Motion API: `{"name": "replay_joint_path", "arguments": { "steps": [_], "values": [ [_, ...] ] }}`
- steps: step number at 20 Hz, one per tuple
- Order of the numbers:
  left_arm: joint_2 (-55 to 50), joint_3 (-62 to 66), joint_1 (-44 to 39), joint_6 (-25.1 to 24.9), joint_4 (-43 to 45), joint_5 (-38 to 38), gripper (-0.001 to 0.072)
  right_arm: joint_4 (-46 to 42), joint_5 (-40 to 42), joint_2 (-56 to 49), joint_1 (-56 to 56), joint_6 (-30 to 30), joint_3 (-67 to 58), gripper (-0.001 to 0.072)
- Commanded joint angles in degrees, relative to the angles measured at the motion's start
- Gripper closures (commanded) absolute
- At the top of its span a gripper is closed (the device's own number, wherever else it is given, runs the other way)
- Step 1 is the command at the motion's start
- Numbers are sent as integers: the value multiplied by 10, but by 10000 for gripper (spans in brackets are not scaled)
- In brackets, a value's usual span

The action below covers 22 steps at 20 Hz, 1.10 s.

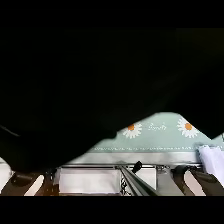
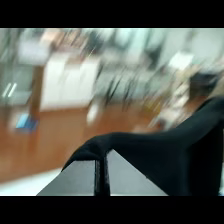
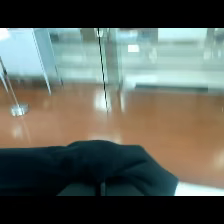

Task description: Fold the shirts.

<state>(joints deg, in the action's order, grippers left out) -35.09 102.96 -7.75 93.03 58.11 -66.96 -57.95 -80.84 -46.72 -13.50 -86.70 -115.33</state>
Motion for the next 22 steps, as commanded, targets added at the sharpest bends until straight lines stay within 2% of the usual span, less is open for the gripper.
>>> {"name": "replay_joint_path", "arguments": {
  "steps": [1,3,7,9,11,13,20,22],
  "values": [
    [-5,-16,0,67,116,-181,682,-22,-182,-46,0,-16,-13,680],
    [-19,-54,0,62,133,-224,682,-20,-255,-101,2,-6,-7,680],
    [-67,-176,0,0,196,-214,682,-37,-250,-202,2,9,58,681],
    [-106,-224,0,-13,233,-144,681,-44,-213,-265,2,10,70,680],
    [-155,-252,0,-40,236,-47,682,-36,-130,-328,2,10,70,680],
    [-220,-254,0,-41,235,8,682,-30,-63,-387,2,3,70,680],
    [-429,-254,0,-39,218,84,681,-17,13,-535,2,9,70,680],
    [-469,-254,0,-38,218,85,681,-19,21,-563,2,10,70,680]
  ]
}}
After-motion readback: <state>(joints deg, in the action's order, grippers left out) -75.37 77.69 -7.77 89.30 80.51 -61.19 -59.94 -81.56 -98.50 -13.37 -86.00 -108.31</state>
